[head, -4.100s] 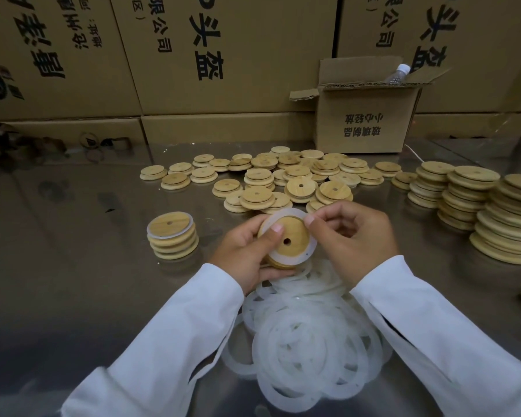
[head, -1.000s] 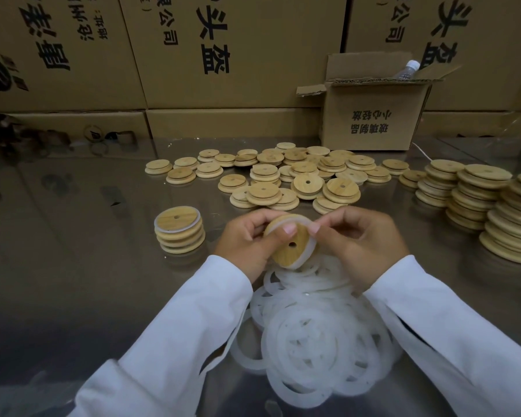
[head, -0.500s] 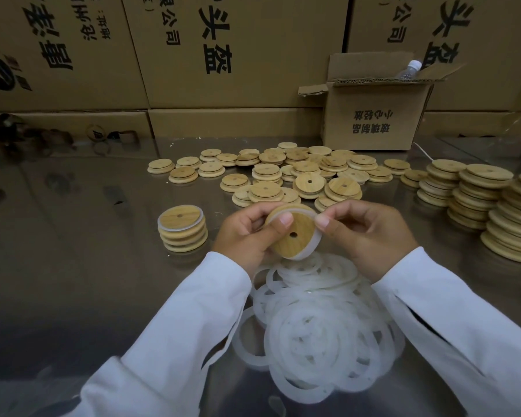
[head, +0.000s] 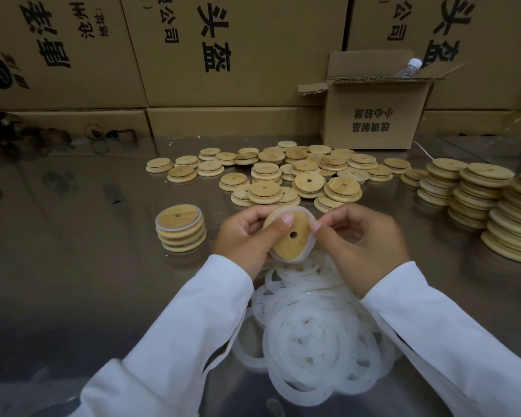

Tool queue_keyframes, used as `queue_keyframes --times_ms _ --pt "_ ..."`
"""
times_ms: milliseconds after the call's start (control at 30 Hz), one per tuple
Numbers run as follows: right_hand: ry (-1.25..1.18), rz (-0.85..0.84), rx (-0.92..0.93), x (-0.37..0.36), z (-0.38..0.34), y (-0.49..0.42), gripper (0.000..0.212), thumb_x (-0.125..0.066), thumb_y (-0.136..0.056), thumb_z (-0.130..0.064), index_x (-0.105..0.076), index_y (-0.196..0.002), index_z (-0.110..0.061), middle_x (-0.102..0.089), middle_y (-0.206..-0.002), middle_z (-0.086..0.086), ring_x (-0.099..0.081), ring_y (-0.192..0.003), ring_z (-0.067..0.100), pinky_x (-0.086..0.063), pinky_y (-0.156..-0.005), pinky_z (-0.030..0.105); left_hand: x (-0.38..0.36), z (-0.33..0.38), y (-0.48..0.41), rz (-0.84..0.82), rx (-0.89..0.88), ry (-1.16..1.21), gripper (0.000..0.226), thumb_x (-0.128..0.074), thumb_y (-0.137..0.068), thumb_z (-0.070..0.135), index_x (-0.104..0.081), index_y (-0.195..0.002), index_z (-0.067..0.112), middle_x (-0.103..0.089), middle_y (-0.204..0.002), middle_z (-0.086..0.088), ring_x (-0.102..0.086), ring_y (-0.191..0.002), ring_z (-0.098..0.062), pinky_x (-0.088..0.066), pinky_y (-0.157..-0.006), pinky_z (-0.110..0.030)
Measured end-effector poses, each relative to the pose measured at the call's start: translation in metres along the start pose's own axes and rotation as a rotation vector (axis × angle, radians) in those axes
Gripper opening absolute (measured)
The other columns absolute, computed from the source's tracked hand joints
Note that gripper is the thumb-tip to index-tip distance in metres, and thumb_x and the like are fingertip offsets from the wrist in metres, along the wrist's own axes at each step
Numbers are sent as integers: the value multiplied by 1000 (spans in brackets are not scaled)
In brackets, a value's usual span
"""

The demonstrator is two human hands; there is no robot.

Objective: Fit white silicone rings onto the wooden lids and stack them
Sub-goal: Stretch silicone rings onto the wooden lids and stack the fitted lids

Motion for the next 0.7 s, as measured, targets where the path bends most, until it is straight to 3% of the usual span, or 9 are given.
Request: queue_keyframes --times_ms 167,333,567,700 --pt "62 -30 -39 0 5 -2 13 -69 -78 -26 -65 -66 -25 -64 -66 -12 -58 -67 4 -45 -64 19 -1 -1 -1 -18 7 -2 19 -77 -60 30 -74 -78 24 -72 -84 -7 -66 -86 -26 -53 -82 -50" --pt "33 -56 -107 3 11 -6 13 -69 -79 -25 -66 -66 -24 -62 -65 -13 -55 -58 -4 -38 -52 4 -3 1 -1 -31 -17 8 12 -72 -65 25 -74 -76 23 -73 -81 -4 -67 -81 -21 -55 -76 -41" --pt "46 -108 -94 1 7 -7 17 -66 -82 -23 -63 -65 -26 -62 -69 -11 -55 -68 5 -39 -62 18 -1 6 -2 -7 -52 22 29 -69 -60 30 -70 -85 17 -71 -84 -7 -64 -85 -24 -51 -82 -42" --pt "47 -121 -69 -1 5 -7 18 -64 -83 -22 -61 -65 -26 -63 -69 -8 -56 -70 10 -39 -64 21 0 5 -3 6 -31 71 34 -67 -61 28 -68 -90 12 -70 -80 -4 -65 -79 -18 -52 -71 -32"
Point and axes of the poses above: each hand's wrist, its own y-axis away from the middle knuckle, its own x-axis out of the back of the hand, z = x × y, the point moved 8 cm from there along -y, towards the middle knuckle
